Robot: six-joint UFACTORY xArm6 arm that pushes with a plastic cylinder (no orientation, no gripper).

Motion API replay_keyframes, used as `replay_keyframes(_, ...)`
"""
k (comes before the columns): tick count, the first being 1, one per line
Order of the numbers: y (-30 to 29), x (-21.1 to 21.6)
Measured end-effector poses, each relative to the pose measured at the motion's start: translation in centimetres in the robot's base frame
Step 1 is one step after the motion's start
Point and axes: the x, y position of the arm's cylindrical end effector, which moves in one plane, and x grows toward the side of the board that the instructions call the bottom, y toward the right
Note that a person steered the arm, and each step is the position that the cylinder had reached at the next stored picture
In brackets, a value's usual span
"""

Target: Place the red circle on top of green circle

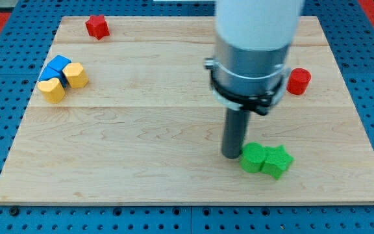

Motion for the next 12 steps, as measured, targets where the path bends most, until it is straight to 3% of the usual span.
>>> replay_keyframes(3,2.3,1.6)
replay_keyframes(4,0.8,-0.6)
replay_keyframes(5,1.0,-7.0)
replay_keyframes(8,13.0,-20.9)
replay_keyframes(9,15.1,-14.8)
replay_keyframes(10,11.9,-9.9)
replay_keyframes(12,8.1,-15.4)
